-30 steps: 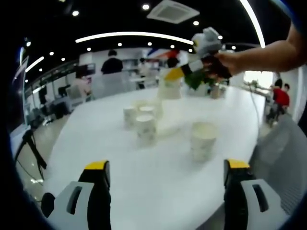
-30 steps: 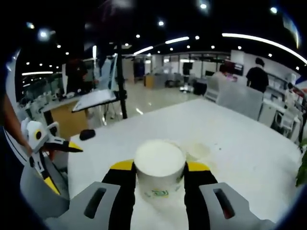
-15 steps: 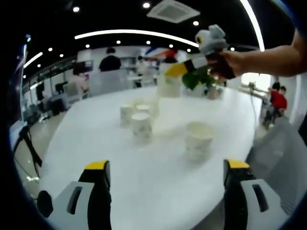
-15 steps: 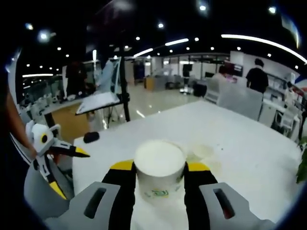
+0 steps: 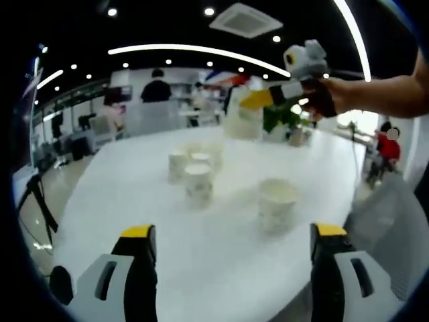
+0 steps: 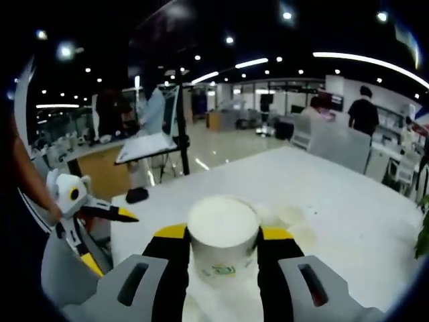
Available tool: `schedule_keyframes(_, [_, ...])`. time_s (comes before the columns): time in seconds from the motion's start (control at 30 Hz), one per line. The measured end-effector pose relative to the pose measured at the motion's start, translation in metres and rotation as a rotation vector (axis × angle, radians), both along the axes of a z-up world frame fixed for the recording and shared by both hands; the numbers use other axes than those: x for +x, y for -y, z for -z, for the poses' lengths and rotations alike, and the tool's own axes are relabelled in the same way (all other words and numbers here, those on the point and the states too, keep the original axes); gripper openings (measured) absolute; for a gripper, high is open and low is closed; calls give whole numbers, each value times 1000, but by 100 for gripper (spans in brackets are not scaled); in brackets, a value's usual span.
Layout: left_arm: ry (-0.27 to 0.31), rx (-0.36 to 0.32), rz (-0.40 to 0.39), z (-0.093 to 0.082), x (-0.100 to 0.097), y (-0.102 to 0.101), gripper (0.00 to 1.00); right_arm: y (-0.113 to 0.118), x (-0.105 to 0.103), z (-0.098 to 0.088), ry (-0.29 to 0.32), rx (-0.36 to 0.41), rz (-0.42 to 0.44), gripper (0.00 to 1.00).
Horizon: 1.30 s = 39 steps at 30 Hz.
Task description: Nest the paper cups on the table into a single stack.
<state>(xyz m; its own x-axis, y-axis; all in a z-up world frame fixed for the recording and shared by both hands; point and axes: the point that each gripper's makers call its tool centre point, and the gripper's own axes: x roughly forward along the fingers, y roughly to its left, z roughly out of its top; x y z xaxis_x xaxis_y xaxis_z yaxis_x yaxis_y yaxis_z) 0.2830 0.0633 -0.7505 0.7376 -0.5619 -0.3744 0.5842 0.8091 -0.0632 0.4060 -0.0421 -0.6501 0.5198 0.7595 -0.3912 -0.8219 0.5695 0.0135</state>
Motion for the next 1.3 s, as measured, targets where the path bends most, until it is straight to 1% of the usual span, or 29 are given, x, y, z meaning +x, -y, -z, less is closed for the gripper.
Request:
schedule_keyframes(0.07, [3,-3,-3,0,0,-1,93,-1,-4,0,-8,3,-8,37])
schedule_keyframes(0.17, [3,-6,-7,0,0,-2,93,-3,-10,-1,-4,0,-17,37])
schedule_keyframes(0.23, [5,10,-7,5,0,-3,92,-5,-13,0,-2,-4,-25,37])
schedule_keyframes(0.27, [-18,35,-11,11,-1,-6,91,-6,-15,0,-3,-7,-30,37])
schedule_keyframes(0.3, [-42,28,-19,13,-1,-6,92,-7,-17,1,0,-11,-34,37])
schedule_keyframes(0.33, [-12,8,-10,7,0,-3,92,-7,-18,1,0,-13,-37,37])
schedule_keyframes(0.37, [0,10,-4,5,-1,-3,92,-8,-20,1,1,-13,-40,37])
schedule_keyframes(0.43, [-4,28,3,7,-2,-2,92,-9,-22,1,-2,-13,-44,37])
schedule_keyframes(0.47, [-6,21,5,6,-1,-1,92,-9,-23,1,-2,-13,-45,37])
schedule_keyframes(0.5, [-1,18,7,4,-1,-1,92,-9,-24,1,-2,-13,-46,37])
schedule_keyframes(0.53, [19,10,11,-1,0,0,93,-9,-25,1,-2,-15,-48,37])
schedule_keyframes(0.7, [32,-3,34,-14,1,5,92,-10,-33,0,-2,-12,-59,37])
schedule_keyframes(0.73, [35,-22,44,-20,1,9,91,-10,-34,-1,-1,-9,-62,37])
schedule_keyframes(0.77, [26,-65,61,-28,2,17,89,-11,-36,-2,-1,-2,-62,37])
schedule_keyframes(0.8, [22,-92,72,-35,2,22,88,-12,-37,-6,4,20,-65,37])
schedule_keyframes(0.83, [38,-129,78,-46,6,30,88,-14,-39,-8,9,34,-71,37])
schedule_keyframes(0.87, [44,-150,84,-52,8,36,89,-16,-43,-11,15,47,-81,37])
schedule_keyframes(0.93, [53,-180,116,-66,10,50,89,-19,-48,-15,27,61,-91,37])
schedule_keyframes(0.97, [45,-201,146,-72,9,60,87,-20,-50,-17,32,66,-97,37])
schedule_keyframes(1.03, [45,-208,179,-78,9,70,83,-23,-55,-22,45,83,-115,37])
schedule_keyframes(1.1, [37,-239,222,-87,7,84,78,-26,-62,-26,51,95,-138,37])
schedule_keyframes(1.13, [32,-247,232,-89,6,86,76,-27,-65,-27,55,102,-146,37])
schedule_keyframes(1.17, [30,-261,243,-93,7,89,73,-29,-69,-32,76,124,-162,37])
schedule_keyframes(1.2, [32,-273,251,-96,7,91,73,-30,-71,-35,88,135,-169,37])
schedule_keyframes(1.23, [-8,-295,246,-95,7,92,72,-28,-70,-42,131,160,-159,37])
schedule_keyframes(1.27, [1,-320,248,-99,8,92,70,-27,-73,-43,103,185,-153,36])
schedule_keyframes(1.3, [-6,-338,237,-101,10,90,68,-26,-74,-45,84,212,-147,36])
